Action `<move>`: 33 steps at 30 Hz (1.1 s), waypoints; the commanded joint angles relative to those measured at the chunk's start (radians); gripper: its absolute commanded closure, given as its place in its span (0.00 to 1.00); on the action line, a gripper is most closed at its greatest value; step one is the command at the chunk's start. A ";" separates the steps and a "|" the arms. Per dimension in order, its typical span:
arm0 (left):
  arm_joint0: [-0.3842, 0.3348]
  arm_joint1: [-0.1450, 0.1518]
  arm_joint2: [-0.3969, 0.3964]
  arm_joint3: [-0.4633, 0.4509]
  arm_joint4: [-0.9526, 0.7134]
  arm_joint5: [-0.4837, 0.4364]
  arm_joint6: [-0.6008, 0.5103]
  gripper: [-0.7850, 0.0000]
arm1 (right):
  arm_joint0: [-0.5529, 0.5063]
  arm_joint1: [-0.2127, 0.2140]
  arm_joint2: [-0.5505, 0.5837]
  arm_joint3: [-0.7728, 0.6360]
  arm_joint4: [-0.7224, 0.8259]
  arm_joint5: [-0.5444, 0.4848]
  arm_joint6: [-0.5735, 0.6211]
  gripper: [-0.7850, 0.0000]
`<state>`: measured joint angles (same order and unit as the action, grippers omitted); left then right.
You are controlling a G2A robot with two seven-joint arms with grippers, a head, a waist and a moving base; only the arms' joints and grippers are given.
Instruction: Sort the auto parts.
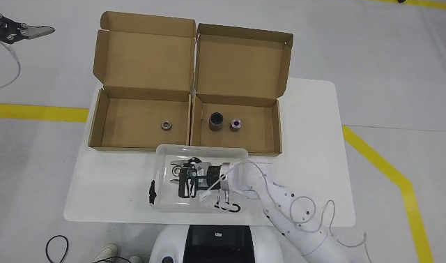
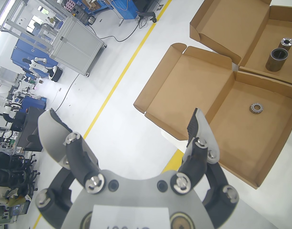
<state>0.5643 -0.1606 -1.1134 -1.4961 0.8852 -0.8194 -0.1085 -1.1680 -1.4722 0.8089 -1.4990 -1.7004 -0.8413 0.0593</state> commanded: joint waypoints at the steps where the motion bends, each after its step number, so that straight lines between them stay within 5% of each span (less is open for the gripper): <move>1: 0.000 0.000 0.000 0.000 0.000 0.000 0.000 0.00 | 0.007 -0.002 -0.004 0.028 0.020 0.015 0.025 0.62; 11: 0.000 0.000 0.000 0.000 0.000 0.000 0.000 0.00 | 0.072 -0.034 -0.092 0.128 0.036 0.119 0.140 0.61; 33: 0.000 0.000 0.000 0.000 0.000 0.000 0.000 0.00 | 0.167 -0.087 -0.194 0.314 0.100 0.200 0.147 0.52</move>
<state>0.5643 -0.1606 -1.1134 -1.4961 0.8852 -0.8194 -0.1085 -1.0029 -1.5586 0.6161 -1.1881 -1.6016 -0.6427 0.2076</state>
